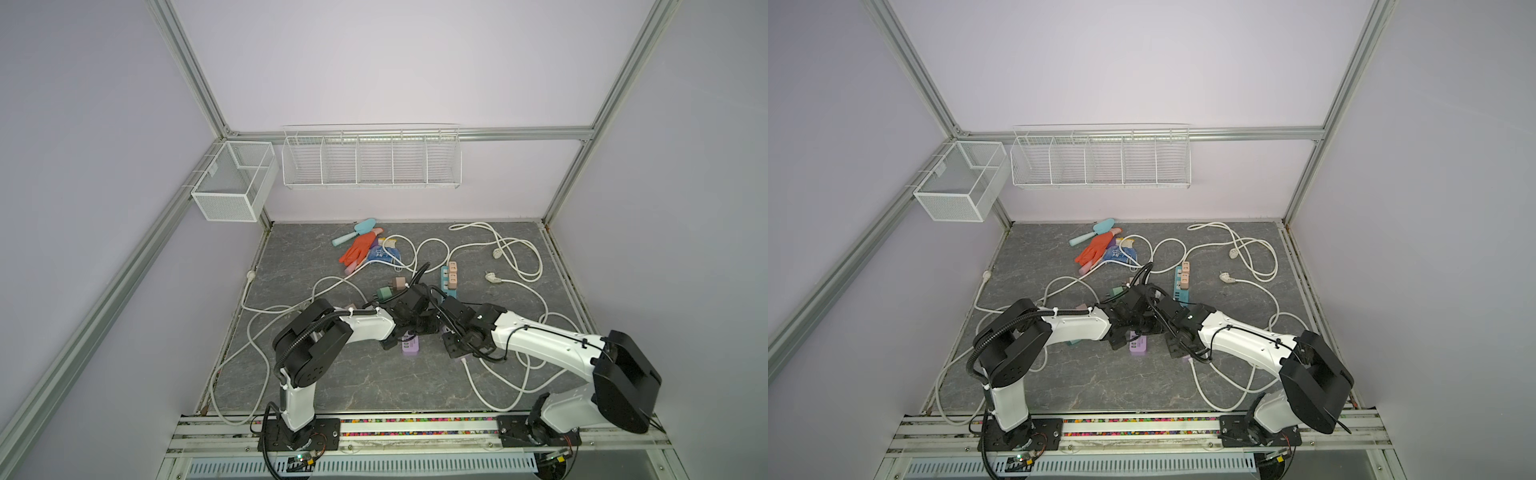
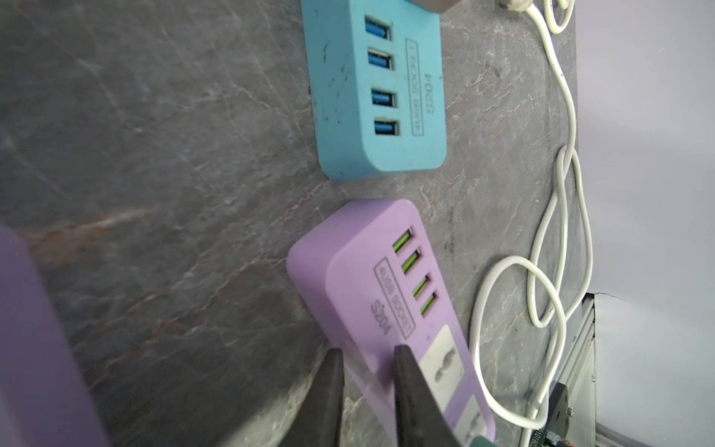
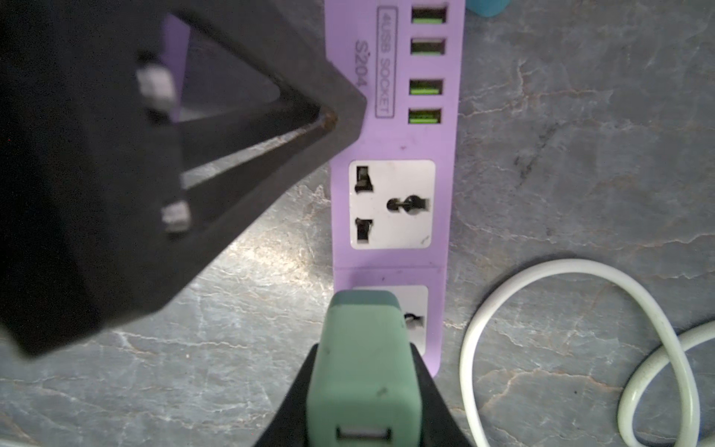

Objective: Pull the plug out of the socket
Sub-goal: 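Close the right gripper on the mint-green adapter while the left holds the strip, then pull the mint-green adapter out with the right gripper while the left holds the strip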

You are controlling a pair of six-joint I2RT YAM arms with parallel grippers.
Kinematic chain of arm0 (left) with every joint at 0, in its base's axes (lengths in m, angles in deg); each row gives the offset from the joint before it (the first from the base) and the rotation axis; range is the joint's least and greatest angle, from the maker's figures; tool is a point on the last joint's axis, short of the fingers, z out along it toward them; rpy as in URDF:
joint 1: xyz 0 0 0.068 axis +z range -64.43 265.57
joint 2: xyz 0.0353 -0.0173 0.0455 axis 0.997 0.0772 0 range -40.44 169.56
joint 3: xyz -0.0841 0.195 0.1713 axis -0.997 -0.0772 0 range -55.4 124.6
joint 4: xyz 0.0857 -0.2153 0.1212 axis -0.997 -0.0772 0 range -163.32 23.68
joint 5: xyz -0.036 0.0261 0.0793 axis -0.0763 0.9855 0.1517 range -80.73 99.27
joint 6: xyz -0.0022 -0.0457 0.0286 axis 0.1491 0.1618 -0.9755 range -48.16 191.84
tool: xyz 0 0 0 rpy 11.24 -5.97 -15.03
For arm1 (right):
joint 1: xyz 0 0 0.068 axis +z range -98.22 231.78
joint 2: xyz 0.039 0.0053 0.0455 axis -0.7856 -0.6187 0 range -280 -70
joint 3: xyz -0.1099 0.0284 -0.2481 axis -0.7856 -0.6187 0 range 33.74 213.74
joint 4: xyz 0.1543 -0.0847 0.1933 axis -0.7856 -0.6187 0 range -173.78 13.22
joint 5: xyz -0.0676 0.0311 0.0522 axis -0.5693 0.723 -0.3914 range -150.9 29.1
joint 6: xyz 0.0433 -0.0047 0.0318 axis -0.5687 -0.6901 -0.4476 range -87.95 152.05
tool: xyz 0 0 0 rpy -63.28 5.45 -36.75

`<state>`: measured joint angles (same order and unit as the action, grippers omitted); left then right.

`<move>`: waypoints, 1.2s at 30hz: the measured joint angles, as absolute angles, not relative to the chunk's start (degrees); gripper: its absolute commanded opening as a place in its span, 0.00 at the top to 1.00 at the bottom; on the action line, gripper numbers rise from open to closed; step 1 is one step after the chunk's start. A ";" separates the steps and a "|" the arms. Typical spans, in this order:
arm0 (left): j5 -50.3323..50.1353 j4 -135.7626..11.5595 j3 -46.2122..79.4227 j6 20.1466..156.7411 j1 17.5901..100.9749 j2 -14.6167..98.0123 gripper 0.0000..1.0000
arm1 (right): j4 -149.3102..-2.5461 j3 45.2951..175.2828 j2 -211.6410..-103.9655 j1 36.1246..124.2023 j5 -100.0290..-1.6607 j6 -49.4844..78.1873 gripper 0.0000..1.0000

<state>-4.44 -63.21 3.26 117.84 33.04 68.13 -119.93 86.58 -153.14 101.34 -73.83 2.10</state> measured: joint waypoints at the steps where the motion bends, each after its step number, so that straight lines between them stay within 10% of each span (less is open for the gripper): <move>1: -4.44 -63.21 3.26 117.84 33.04 68.13 0.77 | -120.11 86.58 -152.92 101.34 -74.11 2.12 0.81; 26: 1.63 -82.68 15.56 113.29 33.02 69.07 0.74 | -116.55 85.85 -137.44 90.96 -66.88 2.71 0.78; 36: 9.24 -84.89 11.80 112.02 34.77 53.14 0.73 | -111.08 85.85 -137.31 90.59 -61.15 2.66 0.79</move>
